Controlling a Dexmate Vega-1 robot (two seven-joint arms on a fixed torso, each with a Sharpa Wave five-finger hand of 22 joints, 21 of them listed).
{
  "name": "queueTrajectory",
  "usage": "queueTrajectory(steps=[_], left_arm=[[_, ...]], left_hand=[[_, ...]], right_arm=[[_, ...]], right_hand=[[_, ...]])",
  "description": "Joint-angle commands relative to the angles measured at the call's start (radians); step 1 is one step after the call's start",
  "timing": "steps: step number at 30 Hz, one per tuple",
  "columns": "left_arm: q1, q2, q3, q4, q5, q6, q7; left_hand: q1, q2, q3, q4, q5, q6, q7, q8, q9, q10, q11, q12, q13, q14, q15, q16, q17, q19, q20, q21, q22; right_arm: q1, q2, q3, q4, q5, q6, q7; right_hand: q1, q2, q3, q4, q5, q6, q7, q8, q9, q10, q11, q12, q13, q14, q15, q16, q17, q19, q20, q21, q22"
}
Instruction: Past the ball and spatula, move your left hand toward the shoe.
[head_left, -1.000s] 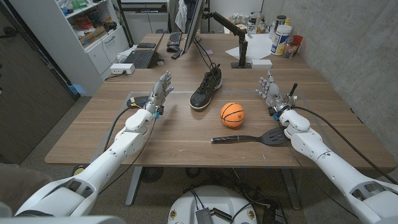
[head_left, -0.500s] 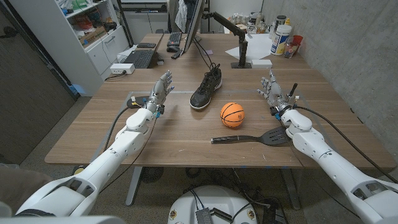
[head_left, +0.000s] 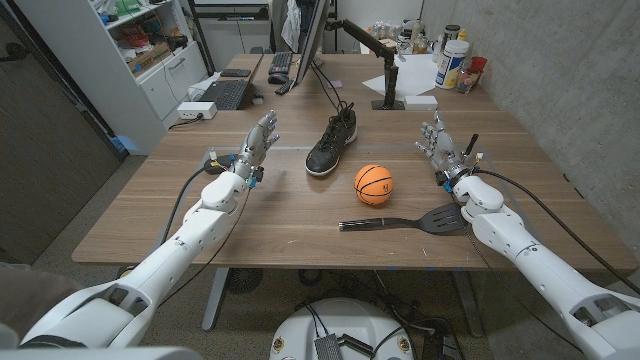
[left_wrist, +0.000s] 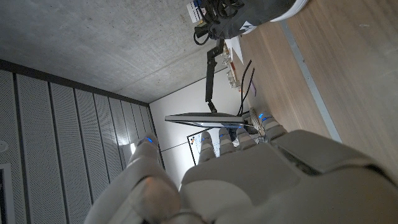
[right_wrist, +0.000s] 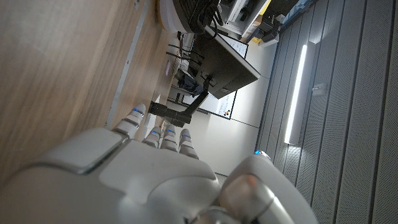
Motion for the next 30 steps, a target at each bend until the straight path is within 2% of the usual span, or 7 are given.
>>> queueTrajectory(steps=[1, 10, 14, 15, 30], left_arm=[[-0.005, 0.029, 0.006, -0.009, 0.064, -0.037, 0.008], [-0.012, 0.044, 0.008, -0.017, 0.109, -0.060, 0.018], [-0.014, 0.046, 0.008, -0.019, 0.128, -0.067, 0.030], [-0.014, 0.046, 0.007, -0.019, 0.128, -0.067, 0.029], [-0.030, 0.077, 0.017, -0.034, 0.273, -0.090, 0.106]], left_hand=[[0.011, -0.001, 0.004, -0.003, 0.000, 0.007, -0.007, 0.000, 0.005, -0.006, -0.005, 0.003, 0.003, -0.010, 0.003, 0.002, 0.002, -0.003, 0.007, 0.002, 0.002], [0.013, -0.002, 0.005, -0.005, 0.000, 0.008, -0.008, -0.001, 0.005, -0.005, -0.005, 0.004, 0.003, -0.013, 0.002, 0.002, 0.002, -0.004, 0.008, 0.002, 0.002], [0.014, -0.002, 0.005, -0.006, 0.000, 0.009, -0.009, -0.001, 0.005, -0.005, -0.005, 0.004, 0.003, -0.016, 0.001, 0.001, 0.002, -0.009, 0.007, 0.000, 0.002], [0.015, -0.002, 0.005, -0.006, 0.000, 0.010, -0.009, -0.001, 0.005, -0.005, -0.005, 0.004, 0.003, -0.017, 0.001, 0.001, 0.002, -0.011, 0.007, -0.001, 0.002], [0.022, -0.002, 0.008, -0.010, -0.001, 0.012, -0.008, -0.002, 0.006, -0.008, -0.006, 0.002, 0.003, -0.029, 0.004, 0.000, 0.002, -0.026, 0.008, -0.003, 0.002]], right_arm=[[-0.017, -0.009, 0.004, -0.037, -0.012, -0.008, -0.034], [-0.022, -0.007, 0.005, -0.045, -0.015, -0.009, -0.046], [-0.022, -0.006, 0.004, -0.046, -0.017, -0.009, -0.049], [-0.022, -0.006, 0.004, -0.046, -0.017, -0.009, -0.049], [-0.013, 0.003, -0.001, -0.034, -0.020, -0.011, -0.051]], right_hand=[[0.008, 0.007, -0.001, 0.004, 0.008, -0.012, -0.002, 0.000, 0.003, -0.011, 0.001, 0.006, 0.005, -0.009, 0.000, -0.001, 0.004, -0.007, 0.003, 0.004, 0.003], [0.008, 0.008, -0.002, 0.004, 0.008, -0.014, -0.003, 0.000, 0.003, -0.014, -0.001, 0.005, 0.005, -0.011, 0.001, -0.001, 0.004, -0.009, 0.003, 0.004, 0.003], [0.008, 0.009, -0.002, 0.004, 0.008, -0.015, -0.003, 0.000, 0.003, -0.016, 0.006, 0.005, 0.005, -0.013, 0.004, -0.001, 0.004, -0.012, 0.005, 0.003, 0.003], [0.008, 0.009, -0.003, 0.004, 0.008, -0.016, -0.003, 0.000, 0.003, -0.017, 0.017, 0.005, 0.005, -0.014, 0.005, -0.001, 0.004, -0.011, 0.005, 0.004, 0.003], [0.007, 0.010, -0.005, 0.005, 0.008, -0.019, 0.001, -0.001, 0.003, -0.019, 0.021, 0.005, 0.005, -0.017, 0.008, -0.001, 0.005, -0.015, 0.006, 0.004, 0.003]])
